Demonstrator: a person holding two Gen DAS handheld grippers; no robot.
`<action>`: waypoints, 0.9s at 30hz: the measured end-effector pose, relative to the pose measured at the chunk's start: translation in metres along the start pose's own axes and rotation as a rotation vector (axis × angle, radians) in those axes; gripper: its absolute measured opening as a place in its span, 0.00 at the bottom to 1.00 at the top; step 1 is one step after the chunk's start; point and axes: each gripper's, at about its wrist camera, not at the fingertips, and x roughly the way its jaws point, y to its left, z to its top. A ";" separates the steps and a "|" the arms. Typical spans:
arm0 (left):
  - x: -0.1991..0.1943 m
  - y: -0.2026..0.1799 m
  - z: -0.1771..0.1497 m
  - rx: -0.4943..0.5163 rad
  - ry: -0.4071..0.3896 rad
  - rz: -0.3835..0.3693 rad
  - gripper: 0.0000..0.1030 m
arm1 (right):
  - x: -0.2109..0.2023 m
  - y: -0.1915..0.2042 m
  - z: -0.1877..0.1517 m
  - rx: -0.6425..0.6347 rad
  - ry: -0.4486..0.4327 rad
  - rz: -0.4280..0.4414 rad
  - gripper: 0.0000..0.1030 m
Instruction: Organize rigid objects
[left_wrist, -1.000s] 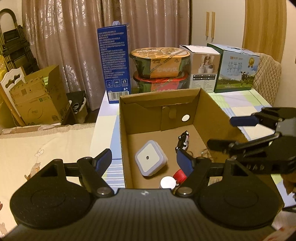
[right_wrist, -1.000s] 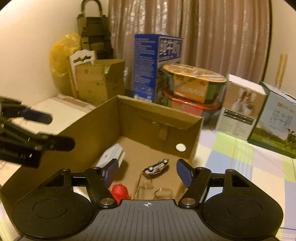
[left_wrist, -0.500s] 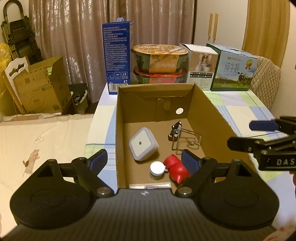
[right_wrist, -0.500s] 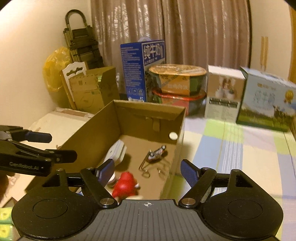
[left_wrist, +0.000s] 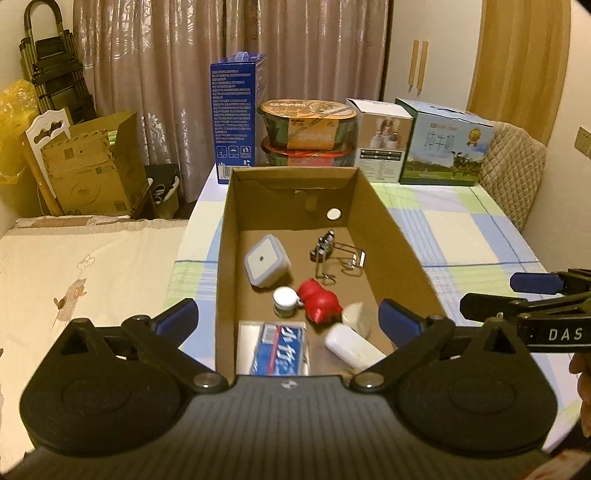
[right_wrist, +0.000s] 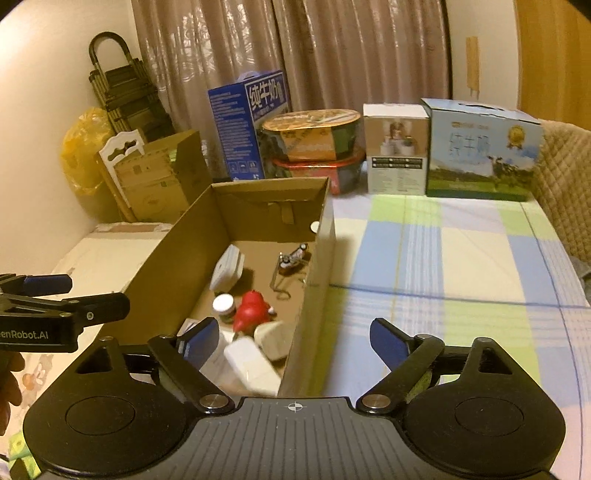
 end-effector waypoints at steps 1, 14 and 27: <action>-0.005 -0.003 -0.002 0.004 0.002 -0.002 0.99 | -0.007 0.001 -0.004 0.002 -0.002 -0.003 0.84; -0.070 -0.042 -0.037 0.027 -0.003 -0.033 0.99 | -0.078 -0.004 -0.057 0.046 0.002 -0.087 0.85; -0.098 -0.069 -0.075 -0.003 0.025 -0.030 0.99 | -0.126 -0.022 -0.088 0.083 0.001 -0.137 0.85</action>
